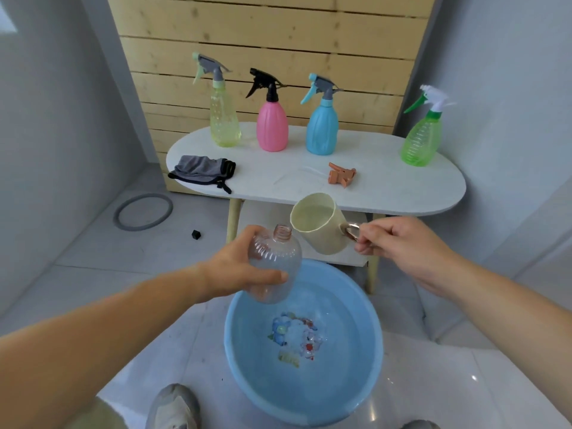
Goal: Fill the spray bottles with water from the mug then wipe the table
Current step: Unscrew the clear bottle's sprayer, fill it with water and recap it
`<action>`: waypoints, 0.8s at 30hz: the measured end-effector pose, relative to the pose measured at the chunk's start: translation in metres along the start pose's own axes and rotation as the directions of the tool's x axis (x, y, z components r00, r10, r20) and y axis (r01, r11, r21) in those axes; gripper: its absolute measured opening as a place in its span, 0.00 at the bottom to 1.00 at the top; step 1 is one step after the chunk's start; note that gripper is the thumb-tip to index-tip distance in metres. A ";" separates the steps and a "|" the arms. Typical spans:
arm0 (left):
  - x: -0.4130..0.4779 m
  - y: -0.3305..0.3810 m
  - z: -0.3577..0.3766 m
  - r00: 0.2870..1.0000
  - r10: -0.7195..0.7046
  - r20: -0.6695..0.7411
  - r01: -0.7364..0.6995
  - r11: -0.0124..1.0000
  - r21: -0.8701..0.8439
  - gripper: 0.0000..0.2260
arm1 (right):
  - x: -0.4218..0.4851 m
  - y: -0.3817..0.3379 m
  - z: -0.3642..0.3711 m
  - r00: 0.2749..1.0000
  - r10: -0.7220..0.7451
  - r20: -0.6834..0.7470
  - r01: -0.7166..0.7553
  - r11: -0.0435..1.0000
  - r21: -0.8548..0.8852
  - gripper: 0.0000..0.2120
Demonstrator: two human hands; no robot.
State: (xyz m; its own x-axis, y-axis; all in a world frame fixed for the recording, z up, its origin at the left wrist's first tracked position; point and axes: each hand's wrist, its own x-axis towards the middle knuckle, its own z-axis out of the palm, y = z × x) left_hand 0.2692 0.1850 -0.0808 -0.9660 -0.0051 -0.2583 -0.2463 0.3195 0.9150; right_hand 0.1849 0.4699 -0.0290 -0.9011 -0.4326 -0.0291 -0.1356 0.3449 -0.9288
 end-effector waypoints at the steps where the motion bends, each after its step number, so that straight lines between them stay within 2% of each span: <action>1: 0.000 0.003 -0.002 1.000 -0.001 0.012 0.000 1.000 0.029 0.38 | -0.002 -0.005 -0.001 1.000 -0.023 -0.011 0.023 1.000 0.007 0.14; 3: -0.002 0.006 -0.003 0.999 -0.012 0.040 0.010 0.999 0.043 0.42 | -0.007 -0.013 -0.003 0.996 -0.075 -0.038 0.076 0.997 0.008 0.14; 11: 0.002 0.006 0.004 0.999 0.016 0.052 -0.013 0.998 -0.063 0.45 | -0.011 -0.028 -0.006 0.979 -0.203 -0.030 0.198 0.973 -0.120 0.10; 18: 0.008 0.004 0.011 0.998 0.034 0.046 -0.030 0.996 -0.089 0.42 | -0.006 -0.034 -0.005 0.958 -0.284 -0.037 0.267 0.933 -0.243 0.12; 24: 0.011 0.004 0.012 0.999 0.022 0.044 -0.017 0.994 -0.106 0.37 | -0.003 -0.034 -0.005 0.954 -0.298 -0.042 0.276 0.921 -0.276 0.12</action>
State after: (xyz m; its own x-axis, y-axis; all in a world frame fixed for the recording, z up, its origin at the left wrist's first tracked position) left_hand 0.2585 0.1976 -0.0840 -0.9668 0.0440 -0.2519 -0.2368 0.2177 0.9469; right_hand 0.1898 0.4641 0.0044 -0.8362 -0.4804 0.2645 -0.4868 0.4281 -0.7614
